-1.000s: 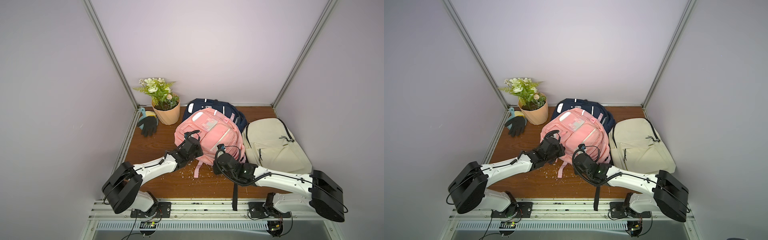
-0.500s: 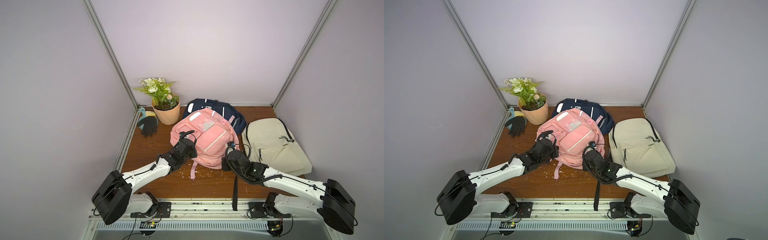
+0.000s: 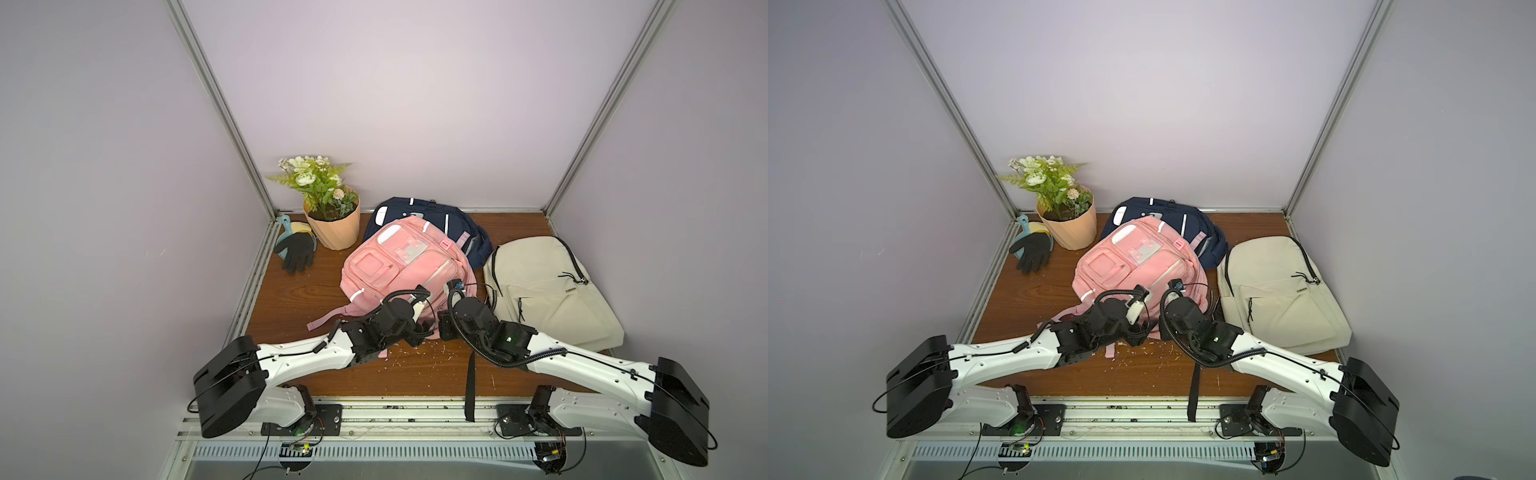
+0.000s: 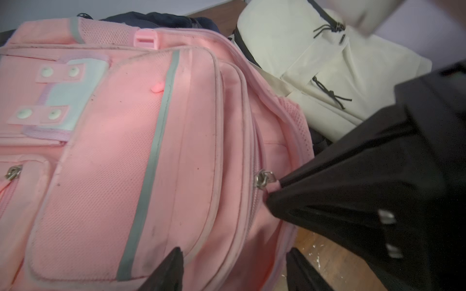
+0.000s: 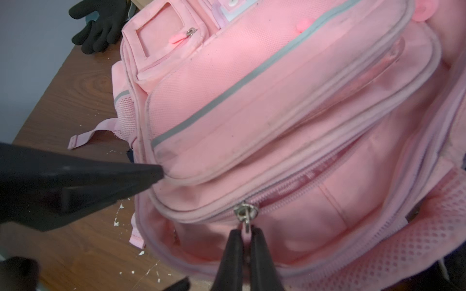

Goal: Zip up the backpack
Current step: Zip the zipper on the backpack.

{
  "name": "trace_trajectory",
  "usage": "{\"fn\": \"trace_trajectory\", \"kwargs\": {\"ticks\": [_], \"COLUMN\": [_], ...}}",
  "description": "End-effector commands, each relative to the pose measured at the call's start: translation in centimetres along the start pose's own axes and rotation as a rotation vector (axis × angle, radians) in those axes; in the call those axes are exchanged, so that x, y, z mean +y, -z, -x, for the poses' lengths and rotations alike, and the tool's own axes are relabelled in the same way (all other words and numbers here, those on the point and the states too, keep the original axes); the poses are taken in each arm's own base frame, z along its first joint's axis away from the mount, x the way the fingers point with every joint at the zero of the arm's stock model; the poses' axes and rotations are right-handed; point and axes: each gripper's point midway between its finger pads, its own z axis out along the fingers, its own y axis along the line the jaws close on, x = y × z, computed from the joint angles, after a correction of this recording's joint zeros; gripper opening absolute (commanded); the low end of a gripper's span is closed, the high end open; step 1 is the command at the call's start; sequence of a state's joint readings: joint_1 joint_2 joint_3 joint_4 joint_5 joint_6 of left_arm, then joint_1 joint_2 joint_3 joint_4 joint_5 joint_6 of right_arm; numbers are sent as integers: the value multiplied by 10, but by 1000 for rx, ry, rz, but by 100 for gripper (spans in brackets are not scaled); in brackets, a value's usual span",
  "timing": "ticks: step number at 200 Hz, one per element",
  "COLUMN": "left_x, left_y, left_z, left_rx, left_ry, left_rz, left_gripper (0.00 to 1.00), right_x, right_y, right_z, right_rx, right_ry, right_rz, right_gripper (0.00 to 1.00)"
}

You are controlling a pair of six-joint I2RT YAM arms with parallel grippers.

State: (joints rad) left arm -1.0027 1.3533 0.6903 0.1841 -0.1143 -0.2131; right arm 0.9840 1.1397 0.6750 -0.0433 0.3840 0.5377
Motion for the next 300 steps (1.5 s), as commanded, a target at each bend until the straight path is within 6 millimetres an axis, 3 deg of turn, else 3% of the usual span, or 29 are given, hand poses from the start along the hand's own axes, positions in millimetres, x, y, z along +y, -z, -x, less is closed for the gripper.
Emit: {"fn": "trace_trajectory", "kwargs": {"ticks": [1, 45, 76, 142, 165, 195, 247, 266, 286, 300], "left_x": [0, 10, 10, 16, 22, 25, 19, 13, 10, 8], "left_y": [-6, -17, -25, -12, -7, 0, 11, 16, 16, 17], "left_z": [13, 5, -6, -18, -30, -42, -43, -36, -26, -14], "left_rx": [-43, -35, -9, -34, -23, -20, -41, -67, -70, -94], "left_ry": [-99, -85, -80, -64, -55, -45, -48, -48, -38, -26], "left_rz": [22, 80, 87, 89, 115, 112, 66, 28, 22, 11], "left_gripper": [66, 55, 33, 0, 0, 0, 0, 1, 6, 20], "right_x": [33, 39, 38, 5, -11, -50, -98, -90, -61, -34], "right_y": [18, 20, 19, 17, 16, 12, -2, -5, -3, 2], "right_z": [42, 42, 41, 41, 49, 67, 83, 87, 92, 93], "right_rx": [-112, -117, -117, -120, -109, -104, -94, -110, -128, -136], "right_ry": [-21, -19, -21, -52, -71, -115, -134, -140, -94, -36], "right_rz": [122, 147, 141, -23, -58, -118, -246, -187, -35, 71], "right_gripper": [0, 0, 0, 0, 0, 0, 0, 0, 0, 0]}}
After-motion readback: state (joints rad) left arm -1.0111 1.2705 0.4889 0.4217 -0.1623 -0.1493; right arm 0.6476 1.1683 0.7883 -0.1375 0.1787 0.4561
